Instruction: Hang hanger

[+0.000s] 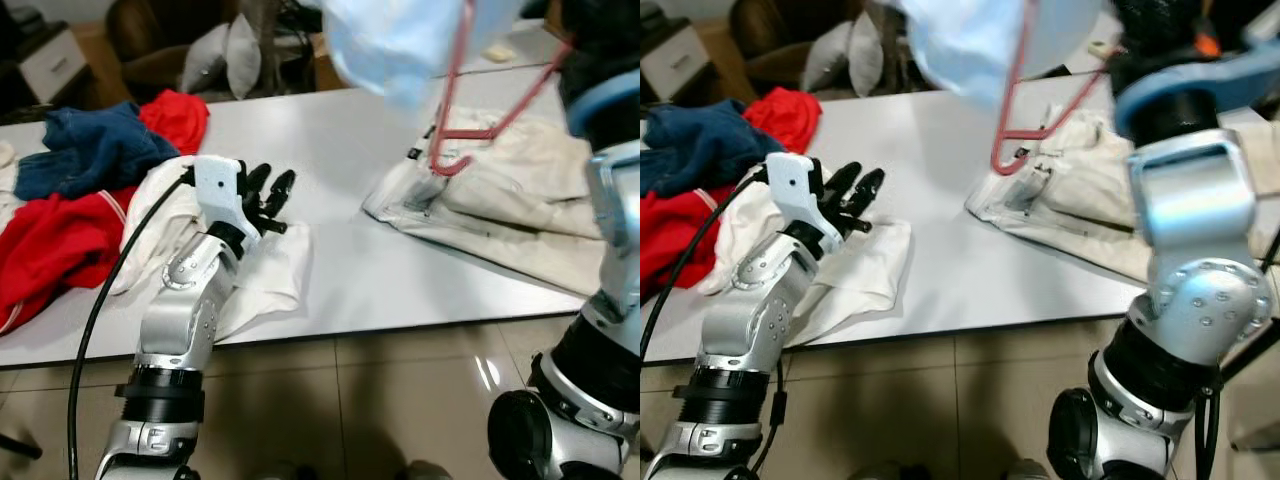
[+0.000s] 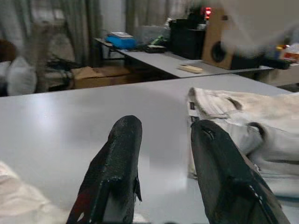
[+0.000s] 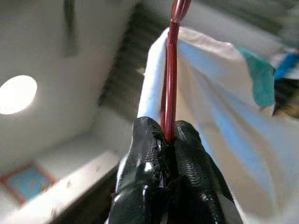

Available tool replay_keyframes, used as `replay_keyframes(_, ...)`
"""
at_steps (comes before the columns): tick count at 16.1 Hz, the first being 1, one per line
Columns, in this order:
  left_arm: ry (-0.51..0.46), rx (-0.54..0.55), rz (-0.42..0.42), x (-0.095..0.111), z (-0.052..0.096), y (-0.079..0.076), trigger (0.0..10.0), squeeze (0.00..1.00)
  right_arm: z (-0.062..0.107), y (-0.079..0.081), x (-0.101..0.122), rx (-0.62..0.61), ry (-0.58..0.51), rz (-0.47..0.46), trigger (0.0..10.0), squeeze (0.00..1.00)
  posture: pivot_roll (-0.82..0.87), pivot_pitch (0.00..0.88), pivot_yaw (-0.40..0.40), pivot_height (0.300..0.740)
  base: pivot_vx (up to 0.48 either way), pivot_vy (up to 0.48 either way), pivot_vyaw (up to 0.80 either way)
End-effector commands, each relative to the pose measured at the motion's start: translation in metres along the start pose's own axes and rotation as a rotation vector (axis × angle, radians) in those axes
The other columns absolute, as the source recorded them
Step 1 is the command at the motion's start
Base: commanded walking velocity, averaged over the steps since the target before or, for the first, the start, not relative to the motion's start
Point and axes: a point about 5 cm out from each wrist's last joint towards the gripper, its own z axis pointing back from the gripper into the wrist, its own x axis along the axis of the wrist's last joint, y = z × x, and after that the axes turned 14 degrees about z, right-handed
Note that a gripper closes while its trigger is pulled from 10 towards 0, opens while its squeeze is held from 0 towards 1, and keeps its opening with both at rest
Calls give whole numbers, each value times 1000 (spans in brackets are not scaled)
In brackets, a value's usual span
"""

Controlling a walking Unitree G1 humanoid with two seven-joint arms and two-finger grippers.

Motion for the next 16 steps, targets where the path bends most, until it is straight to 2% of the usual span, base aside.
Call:
replay_keyframes(1, 5, -18, -5, 0, -2, -2, 10000, 0, 0, -2, 2, -21, 1, -36, 10000, 0, -185, 41, 128, 740, 0, 0, 0)
replay_keyframes(4, 22, -24, -4, -6, -6, -7, 10000, 0, 0, -9, -25, -31, 196, 122, 10000, 0, -194, 43, 132, 740, 0, 0, 0)
replay_keyframes(5, 23, -29, -3, -6, -6, -8, 10000, 0, 0, -10, -30, -38, 230, 154, 10000, 0, -193, 43, 131, 740, 0, 0, 0)
replay_keyframes(7, 50, -135, 15, -11, -6, -26, 10000, 0, 1, -5, -49, -21, 328, 184, 10000, 0, -184, 44, 123, 740, 0, 0, 0)
replay_keyframes(8, 60, -255, 54, -15, -4, -44, 10000, 1000, 0, 1, -52, 6, 346, 164, 10000, 0, -180, 44, 115, 740, 0, 0, 0)
replay_keyframes(10, 76, -353, 99, -19, -5, -62, 10000, 1000, -2, 3, -49, 20, 340, 147, 10000, 0, -176, 40, 107, 740, 0, 0, 0)
replay_keyframes(11, 71, -373, 166, -21, -7, -69, 10000, 1000, -4, 5, -47, 24, 327, 119, 10000, 0, -175, 39, 105, 740, 0, 0, 0)
replay_keyframes(13, 81, -377, 164, -28, -12, -74, 10000, 1000, -7, 7, -44, 37, 309, 76, 10000, 0, -177, 37, 102, 740, 0, 0, 0)
replay_keyframes(14, 57, -360, 149, -30, -18, -75, 10000, 1000, -9, 9, -43, 51, 302, 52, 10000, 0, -181, 36, 102, 740, 0, 0, 0)
replay_keyframes(16, -7, -368, 191, -24, -23, -80, 10000, 1000, -10, 12, -42, 69, 305, 45, 10000, 0, -187, 33, 103, 740, 0, 0, 0)
